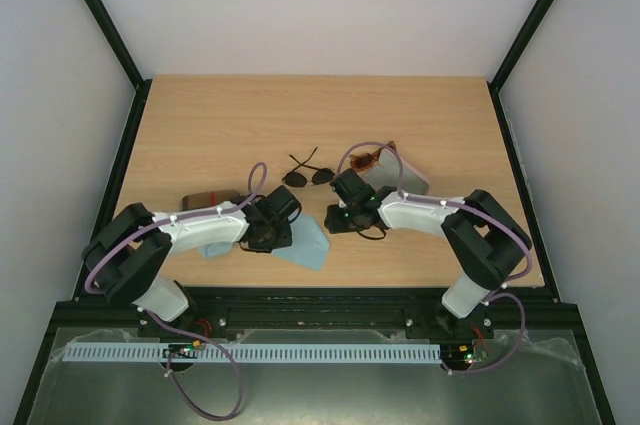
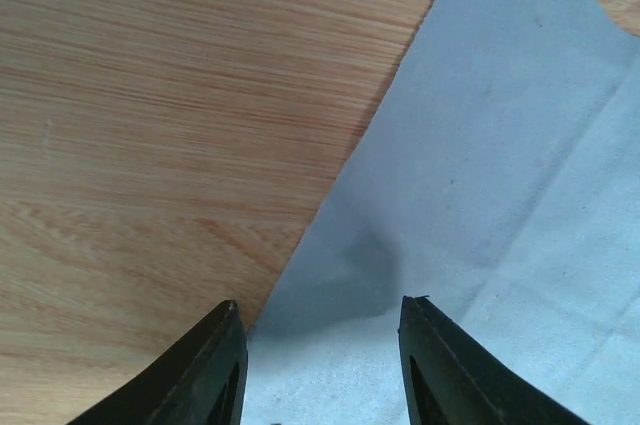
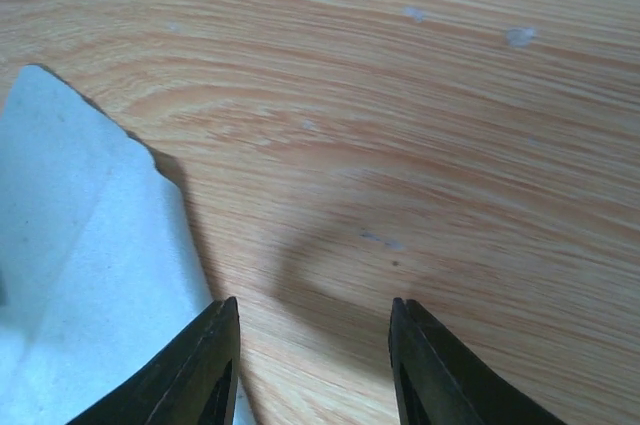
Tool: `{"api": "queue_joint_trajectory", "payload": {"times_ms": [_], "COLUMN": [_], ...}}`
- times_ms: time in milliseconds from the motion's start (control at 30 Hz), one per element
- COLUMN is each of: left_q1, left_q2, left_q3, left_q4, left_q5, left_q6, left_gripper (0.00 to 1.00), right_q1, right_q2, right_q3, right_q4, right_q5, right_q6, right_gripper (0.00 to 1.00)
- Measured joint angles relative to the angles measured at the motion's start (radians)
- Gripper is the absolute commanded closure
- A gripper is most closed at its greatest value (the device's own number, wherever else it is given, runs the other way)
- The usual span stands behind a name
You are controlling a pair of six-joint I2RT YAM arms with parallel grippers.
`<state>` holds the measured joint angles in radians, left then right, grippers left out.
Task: Organize the sunglasses
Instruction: Adjust the glasses cleaning cloth at the center of the board.
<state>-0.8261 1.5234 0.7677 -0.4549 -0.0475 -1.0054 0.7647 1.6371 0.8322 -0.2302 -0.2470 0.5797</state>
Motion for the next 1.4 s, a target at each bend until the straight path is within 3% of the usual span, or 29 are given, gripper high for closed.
{"api": "queue_joint_trajectory", "payload": {"times_ms": [233,533,733,967,1133,1333,1400], "left_q1": [0.013,0.011,-0.009,-0.043,-0.044,-0.044,-0.044], "left_q2": [-0.005,-0.013,-0.014,-0.037,-0.054,-0.059,-0.056], "left_q3": [-0.016,-0.024,-0.023,-0.038,-0.056,-0.067,-0.067], "left_q4": [0.019,0.018,0.005,-0.035,-0.029,-0.018,-0.015], "left_q5": [0.013,0.012,0.004,0.002,0.004,0.003,0.003], "left_q6": [0.023,0.049,0.055,0.052,0.049,0.043,0.043], "left_gripper": [0.57,0.60,0.61,0.67,0.76,0.79,0.85], "right_q1": [0.001,0.012,0.093,0.262,0.292,0.294,0.295], "right_q2": [0.020,-0.068,-0.140,-0.167,-0.161,-0.125,-0.121], "right_q3": [0.013,0.012,0.000,-0.040,-0.047,-0.071,-0.078], "right_q4": [0.007,-0.073,-0.153,-0.223,-0.208,-0.148,-0.134], "right_q5": [-0.069,0.101,0.136,0.124,0.086,0.042,0.039], "right_q6": [-0.003,0.045,0.088,0.132,0.150,0.174,0.186], "right_gripper": [0.60,0.59,0.55,0.55,0.56,0.58,0.58]}}
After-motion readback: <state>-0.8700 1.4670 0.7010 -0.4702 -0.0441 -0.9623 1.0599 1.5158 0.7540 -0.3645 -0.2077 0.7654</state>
